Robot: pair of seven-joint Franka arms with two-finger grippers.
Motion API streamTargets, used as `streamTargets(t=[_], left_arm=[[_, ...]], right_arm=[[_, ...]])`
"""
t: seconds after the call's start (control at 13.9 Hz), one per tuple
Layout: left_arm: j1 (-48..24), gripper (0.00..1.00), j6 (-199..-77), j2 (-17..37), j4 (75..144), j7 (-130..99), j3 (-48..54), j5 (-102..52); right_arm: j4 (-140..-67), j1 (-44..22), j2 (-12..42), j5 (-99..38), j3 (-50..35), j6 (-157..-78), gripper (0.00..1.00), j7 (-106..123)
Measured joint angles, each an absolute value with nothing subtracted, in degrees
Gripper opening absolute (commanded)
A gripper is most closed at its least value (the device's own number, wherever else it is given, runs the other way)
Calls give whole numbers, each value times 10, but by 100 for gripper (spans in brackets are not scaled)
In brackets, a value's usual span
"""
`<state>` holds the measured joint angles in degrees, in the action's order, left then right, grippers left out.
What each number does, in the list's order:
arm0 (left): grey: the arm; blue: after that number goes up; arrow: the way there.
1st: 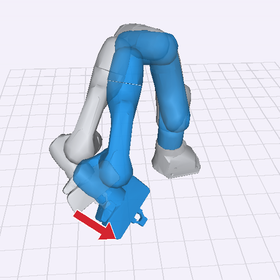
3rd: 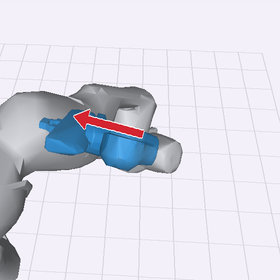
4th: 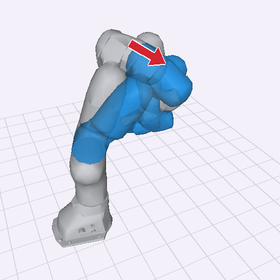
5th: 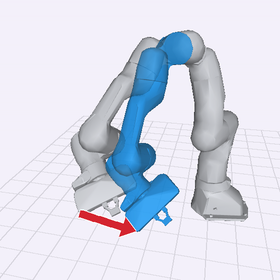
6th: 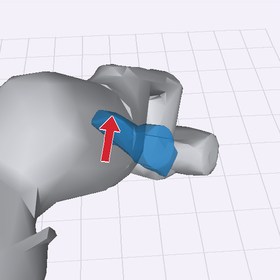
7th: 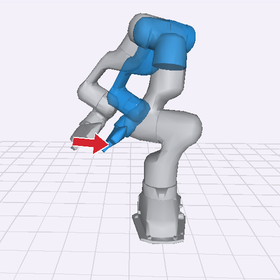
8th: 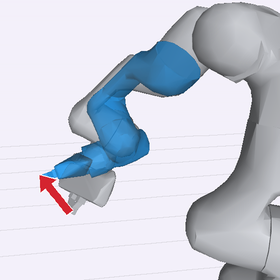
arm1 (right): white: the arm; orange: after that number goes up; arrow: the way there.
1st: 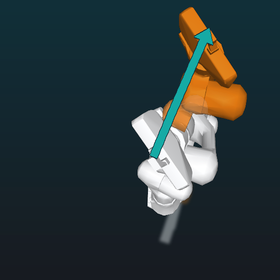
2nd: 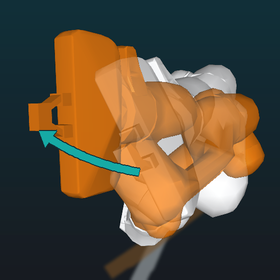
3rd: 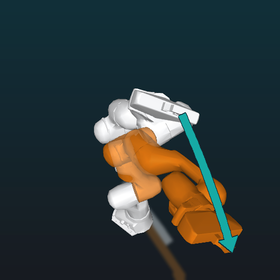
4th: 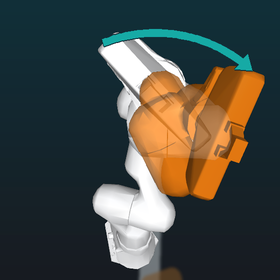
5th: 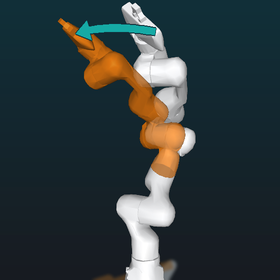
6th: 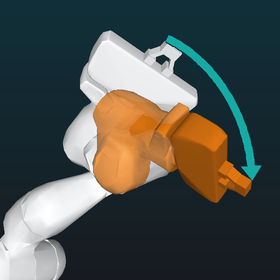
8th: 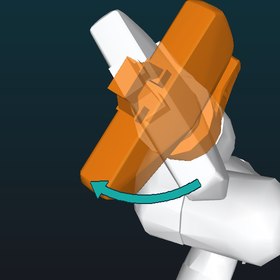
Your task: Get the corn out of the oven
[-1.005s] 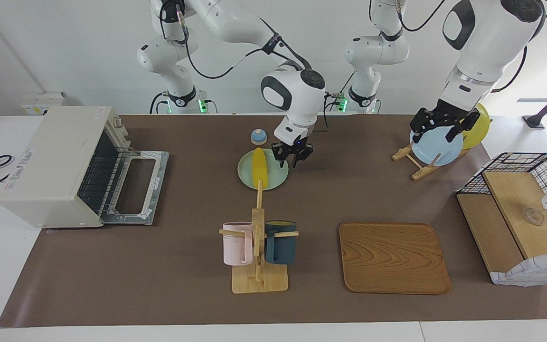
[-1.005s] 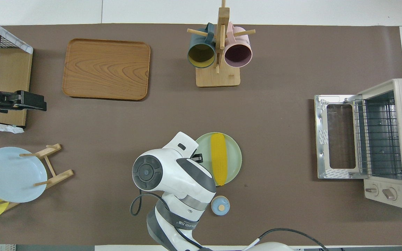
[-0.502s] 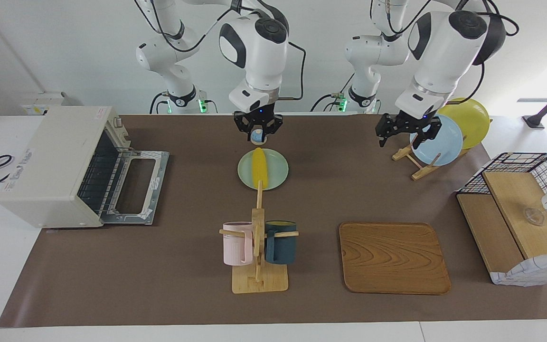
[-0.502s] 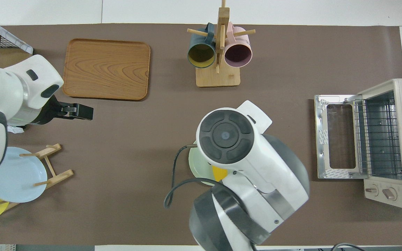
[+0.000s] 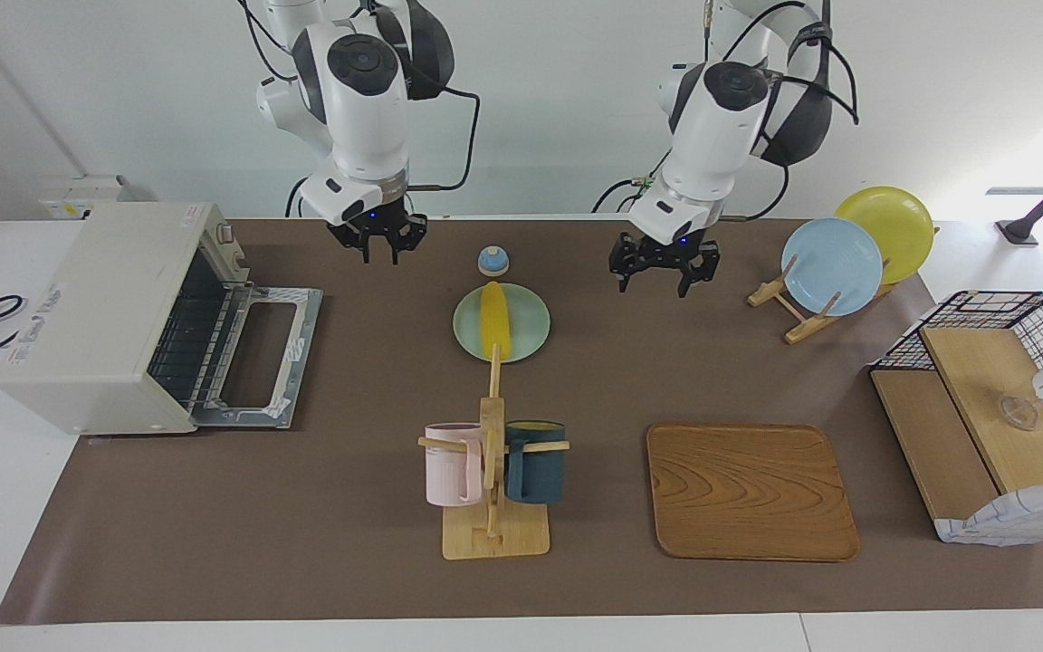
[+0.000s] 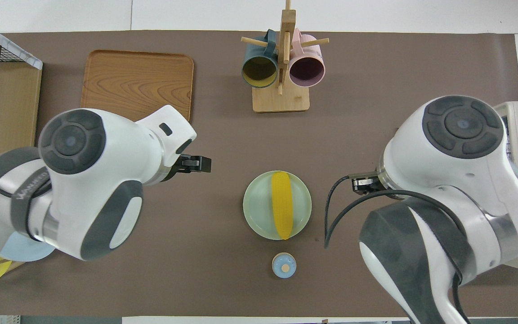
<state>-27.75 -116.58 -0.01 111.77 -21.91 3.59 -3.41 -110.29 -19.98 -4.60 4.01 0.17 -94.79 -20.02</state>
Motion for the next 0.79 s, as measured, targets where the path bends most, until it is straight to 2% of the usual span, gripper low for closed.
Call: streamTargets(t=[0.22,0.43,0.79], left_arm=[[-353,100,-1222,47,1118,-296,37,-34],[-403,100,-1256,81,1119,-325,36,-34],[-460,100,-1316,150,1120,-374,36,-34]], right_arm=[[-1192,-153,-75,13,2,-1021,3,-158],[-1279,-123,-91,11,3,-1099,0,-125],[-1368,-135,-85,36,-3,-1213,0,-121]])
